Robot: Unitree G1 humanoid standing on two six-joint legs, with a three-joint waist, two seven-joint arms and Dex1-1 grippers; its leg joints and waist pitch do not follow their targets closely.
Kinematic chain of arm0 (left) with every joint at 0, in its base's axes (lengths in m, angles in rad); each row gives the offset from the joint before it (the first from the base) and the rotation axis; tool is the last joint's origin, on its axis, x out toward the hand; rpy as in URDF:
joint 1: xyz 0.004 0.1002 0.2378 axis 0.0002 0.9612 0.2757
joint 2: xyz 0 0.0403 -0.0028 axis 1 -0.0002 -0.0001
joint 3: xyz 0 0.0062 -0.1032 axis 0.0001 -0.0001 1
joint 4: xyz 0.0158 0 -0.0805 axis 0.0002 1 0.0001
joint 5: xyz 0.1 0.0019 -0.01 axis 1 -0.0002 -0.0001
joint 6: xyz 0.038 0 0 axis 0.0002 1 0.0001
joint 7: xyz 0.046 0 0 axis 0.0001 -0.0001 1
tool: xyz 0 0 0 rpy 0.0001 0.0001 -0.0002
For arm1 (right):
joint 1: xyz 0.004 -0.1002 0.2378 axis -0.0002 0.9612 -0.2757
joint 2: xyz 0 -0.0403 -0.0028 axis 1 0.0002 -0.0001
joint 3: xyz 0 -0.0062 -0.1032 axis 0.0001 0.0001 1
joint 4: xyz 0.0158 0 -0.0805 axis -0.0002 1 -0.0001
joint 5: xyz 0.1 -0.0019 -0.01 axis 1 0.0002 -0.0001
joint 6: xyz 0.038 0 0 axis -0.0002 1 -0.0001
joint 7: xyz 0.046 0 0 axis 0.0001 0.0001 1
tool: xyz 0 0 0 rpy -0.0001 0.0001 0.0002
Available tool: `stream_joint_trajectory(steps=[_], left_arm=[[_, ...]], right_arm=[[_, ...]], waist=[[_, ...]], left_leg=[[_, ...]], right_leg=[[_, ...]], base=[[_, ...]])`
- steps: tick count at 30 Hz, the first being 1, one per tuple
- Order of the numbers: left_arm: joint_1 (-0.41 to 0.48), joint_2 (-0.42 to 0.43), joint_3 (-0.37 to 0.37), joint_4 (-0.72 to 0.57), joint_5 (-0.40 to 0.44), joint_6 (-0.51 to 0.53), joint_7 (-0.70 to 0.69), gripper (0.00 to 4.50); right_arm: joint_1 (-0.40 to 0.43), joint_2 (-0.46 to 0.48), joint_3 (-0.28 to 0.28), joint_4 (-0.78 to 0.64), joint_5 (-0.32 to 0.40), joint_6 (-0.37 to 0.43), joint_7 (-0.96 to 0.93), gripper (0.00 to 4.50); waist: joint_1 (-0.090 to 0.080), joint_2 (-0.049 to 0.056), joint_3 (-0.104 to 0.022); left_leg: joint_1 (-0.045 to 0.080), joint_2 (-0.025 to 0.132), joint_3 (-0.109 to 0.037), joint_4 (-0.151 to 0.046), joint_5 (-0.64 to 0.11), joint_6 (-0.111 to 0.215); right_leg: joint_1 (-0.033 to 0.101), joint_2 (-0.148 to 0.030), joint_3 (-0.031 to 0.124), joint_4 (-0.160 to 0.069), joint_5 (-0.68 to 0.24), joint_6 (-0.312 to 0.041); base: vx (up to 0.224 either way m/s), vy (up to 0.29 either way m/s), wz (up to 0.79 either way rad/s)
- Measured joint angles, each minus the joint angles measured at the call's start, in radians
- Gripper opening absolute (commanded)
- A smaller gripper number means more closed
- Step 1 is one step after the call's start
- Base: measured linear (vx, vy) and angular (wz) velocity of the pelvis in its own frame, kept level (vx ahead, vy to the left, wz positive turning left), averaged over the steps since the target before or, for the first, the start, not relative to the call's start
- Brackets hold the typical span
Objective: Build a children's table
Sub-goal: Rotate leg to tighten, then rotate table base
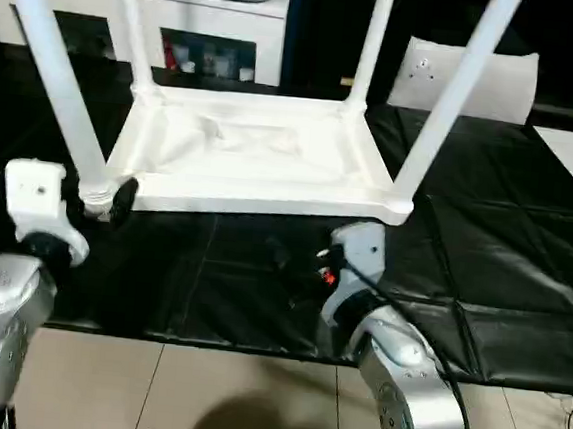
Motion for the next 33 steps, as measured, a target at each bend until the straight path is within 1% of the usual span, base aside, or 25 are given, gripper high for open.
stream_joint_trajectory(steps=[2,6,8,9,10,13,16,19,23,24,27,29,30,32,33], left_arm=[[-0.037,0.010,0.020,0.056,0.012,-0.007,0.025,4.43],[-0.074,0.014,0.045,0.123,0.019,-0.024,0.055,4.43],[-0.087,0.014,0.054,0.148,0.017,-0.033,0.055,4.43],[-0.098,0.014,0.054,0.166,0.014,-0.042,0.050,4.43],[-0.105,0.012,0.054,0.181,0.007,-0.052,0.042,4.43],[-0.161,0.013,0.052,0.281,-0.013,-0.090,-0.004,4.43],[-0.243,0.030,0.054,0.413,-0.007,-0.128,0.006,4.43],[-0.301,0.048,0.071,0.512,-0.002,-0.158,0.009,4.43],[-0.361,0.069,0.088,0.629,-0.017,-0.193,-0.030,4.43],[-0.388,0.074,0.090,0.679,-0.028,-0.202,-0.060,4.43],[-0.430,0.084,0.089,0.768,-0.056,-0.222,-0.156,4.43],[-0.441,0.086,0.089,0.800,-0.074,-0.228,-0.224,4.43],[-0.443,0.098,0.090,0.812,-0.092,-0.230,-0.286,4.43],[-0.442,0.109,0.089,0.825,-0.115,-0.232,-0.390,4.43],[-0.436,0.113,0.086,0.825,-0.136,-0.231,-0.470,4.43]], right_arm=[[0.002,0.000,0.003,-0.005,0.005,0.003,0.017,4.50],[0.009,-0.002,0.005,-0.029,0.009,0.007,0.020,4.50],[0.009,-0.002,0.007,-0.029,0.008,0.008,0.019,4.50],[0.009,-0.002,0.007,-0.029,0.008,0.008,0.017,4.50],[0.009,-0.002,0.007,-0.028,0.007,0.008,0.016,4.50],[0.001,-0.003,0.006,-0.024,0.007,0.008,0.016,4.50],[-0.024,-0.005,0.004,-0.024,0.018,0.023,0.022,4.50],[-0.025,-0.025,0.009,-0.024,0.030,0.045,0.047,4.50],[-0.026,-0.034,0.011,-0.024,0.031,0.051,0.063,4.50],[-0.027,-0.036,0.012,-0.024,0.031,0.051,0.064,4.50],[-0.036,-0.037,0.020,-0.023,0.030,0.051,0.064,4.50],[-0.042,-0.039,0.020,-0.021,0.030,0.051,0.065,4.50],[-0.046,-0.043,0.020,-0.016,0.029,0.051,0.065,4.50],[-0.048,-0.046,0.020,-0.013,0.029,0.051,0.065,4.50],[-0.048,-0.045,0.020,-0.013,0.028,0.051,0.065,4.50]], waist=[[0.001,0.001,0.000],[0.010,0.002,-0.001],[0.013,0.001,-0.003],[0.015,0.001,-0.004],[0.016,0.001,-0.004],[0.021,0.001,-0.004],[0.017,0.001,-0.004],[0.013,0.001,-0.004],[0.014,0.000,-0.004],[0.015,0.000,-0.004],[0.019,0.000,-0.003],[0.019,0.000,-0.003],[0.022,0.000,-0.003],[0.031,0.000,-0.003],[0.039,0.000,-0.003]], left_leg=[[-0.001,0.001,0.000,0.000,0.003,0.000],[-0.006,0.003,0.001,0.000,0.008,0.000],[-0.013,0.002,0.002,0.000,0.009,0.003],[-0.017,0.002,0.002,0.001,0.013,0.008],[-0.019,0.002,0.003,0.001,0.016,0.012],[-0.020,0.002,0.005,0.001,0.015,0.016],[-0.015,0.003,0.006,0.001,0.014,0.013],[-0.014,0.003,0.007,0.001,0.013,0.008],[-0.014,0.003,0.007,0.001,0.014,0.007],[-0.014,0.003,0.007,0.001,0.014,0.007],[-0.014,0.003,0.007,0.001,0.014,0.007],[-0.015,0.003,0.008,0.001,0.014,0.007],[-0.015,0.003,0.008,0.001,0.014,0.007],[-0.015,0.003,0.009,0.000,0.014,0.007],[-0.016,0.003,0.010,0.000,0.014,0.007]], right_leg=[[-0.001,0.001,-0.001,0.001,0.003,-0.001],[-0.004,0.002,-0.001,-0.001,0.003,-0.006],[-0.011,0.001,-0.001,-0.002,0.003,-0.006],[-0.018,0.001,-0.001,-0.003,0.004,-0.007],[-0.020,0.001,0.000,-0.003,0.004,-0.007],[-0.021,0.000,0.000,-0.003,0.004,-0.007],[-0.019,0.000,0.000,-0.002,0.006,-0.009],[-0.018,0.000,0.000,-0.002,0.008,-0.008],[-0.018,0.000,0.000,-0.002,0.010,-0.008],[-0.018,0.000,0.000,-0.001,0.011,-0.008],[-0.018,-0.001,0.000,-0.002,0.011,-0.009],[-0.018,-0.001,0.001,-0.002,0.011,-0.009],[-0.019,-0.001,0.001,-0.002,0.011,-0.009],[-0.019,-0.001,0.001,-0.003,0.010,-0.009],[-0.019,-0.002,0.001,-0.003,0.010,-0.009]], base=[[0.000,0.000,0.00],[0.029,0.007,-0.01],[0.064,0.016,0.00],[0.069,0.016,0.01],[0.055,0.014,0.02],[0.000,0.000,0.00],[0.000,0.000,0.00],[0.000,0.000,0.00],[0.000,0.000,0.00],[0.000,0.000,0.00],[0.000,0.000,0.00],[0.000,0.000,0.00],[0.000,0.000,0.00],[0.000,0.000,0.00],[0.000,0.000,0.00]])
